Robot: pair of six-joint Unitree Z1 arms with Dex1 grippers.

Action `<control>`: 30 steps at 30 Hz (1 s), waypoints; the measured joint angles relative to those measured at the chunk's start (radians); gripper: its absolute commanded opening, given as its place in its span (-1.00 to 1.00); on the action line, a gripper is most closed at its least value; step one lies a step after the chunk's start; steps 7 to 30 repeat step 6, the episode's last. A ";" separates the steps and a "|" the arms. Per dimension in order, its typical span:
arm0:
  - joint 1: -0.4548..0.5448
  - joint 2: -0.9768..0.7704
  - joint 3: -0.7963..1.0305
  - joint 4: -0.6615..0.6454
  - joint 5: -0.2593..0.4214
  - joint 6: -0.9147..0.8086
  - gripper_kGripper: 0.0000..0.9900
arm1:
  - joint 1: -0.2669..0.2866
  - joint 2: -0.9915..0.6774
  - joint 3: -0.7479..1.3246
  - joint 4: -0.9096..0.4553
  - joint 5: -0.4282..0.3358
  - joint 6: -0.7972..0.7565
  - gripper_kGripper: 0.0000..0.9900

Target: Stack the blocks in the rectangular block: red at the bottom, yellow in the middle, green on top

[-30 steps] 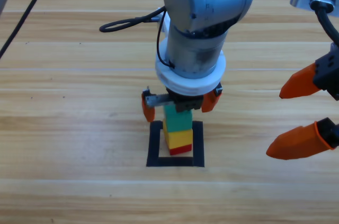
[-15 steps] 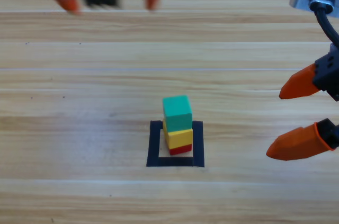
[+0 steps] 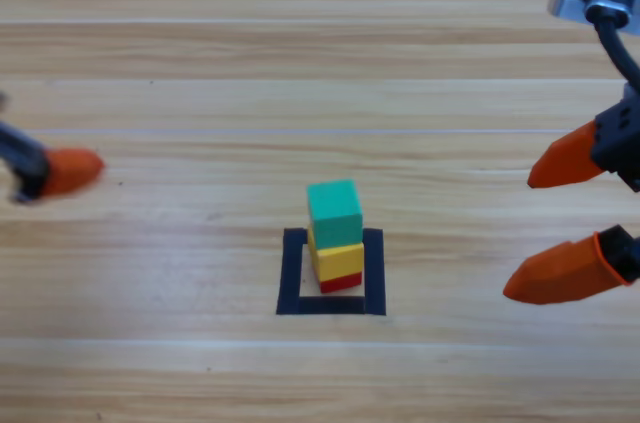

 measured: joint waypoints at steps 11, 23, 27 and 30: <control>0.000 -0.077 0.005 -0.038 -0.001 0.001 1.00 | 0.000 0.000 0.000 0.000 0.000 0.000 1.00; 0.000 -0.077 0.005 -0.038 -0.001 0.001 1.00 | 0.000 0.000 0.000 0.000 0.000 0.000 1.00; 0.000 -0.077 0.005 -0.038 -0.001 0.001 1.00 | 0.000 0.000 0.000 0.000 0.000 0.000 1.00; 0.000 -0.077 0.005 -0.038 -0.001 0.001 1.00 | 0.000 0.000 0.000 0.000 0.000 0.000 1.00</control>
